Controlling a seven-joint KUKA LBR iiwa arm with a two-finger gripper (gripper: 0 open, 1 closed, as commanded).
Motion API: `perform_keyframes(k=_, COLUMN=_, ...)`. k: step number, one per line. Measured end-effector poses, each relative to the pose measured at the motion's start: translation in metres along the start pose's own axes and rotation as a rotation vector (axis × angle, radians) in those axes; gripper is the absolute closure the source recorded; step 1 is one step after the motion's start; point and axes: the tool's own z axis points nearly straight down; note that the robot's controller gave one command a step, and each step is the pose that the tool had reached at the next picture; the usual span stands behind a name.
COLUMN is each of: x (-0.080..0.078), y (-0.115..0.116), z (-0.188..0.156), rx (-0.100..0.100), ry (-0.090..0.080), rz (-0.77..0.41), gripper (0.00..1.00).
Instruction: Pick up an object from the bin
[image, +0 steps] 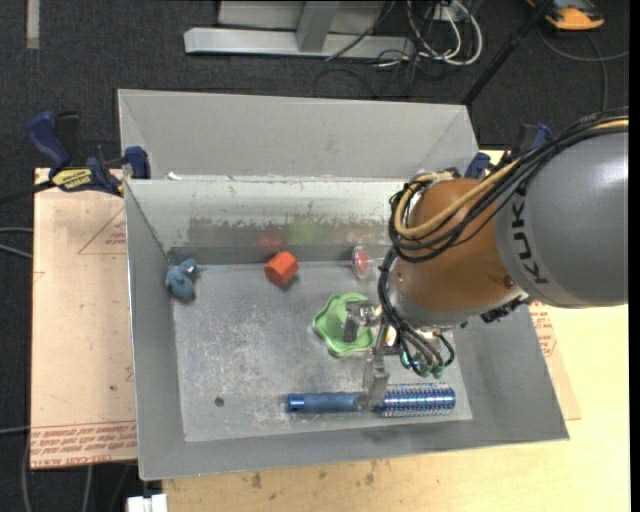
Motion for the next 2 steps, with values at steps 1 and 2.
perform_keyframes(k=1, x=0.022, y=-0.075, z=0.019, rx=0.003, ry=-0.004, rz=-0.065, gripper=0.00)
perform_keyframes(k=2, x=0.022, y=-0.064, z=0.005, rx=0.001, ry=-0.010, rz=-0.103, gripper=0.00)
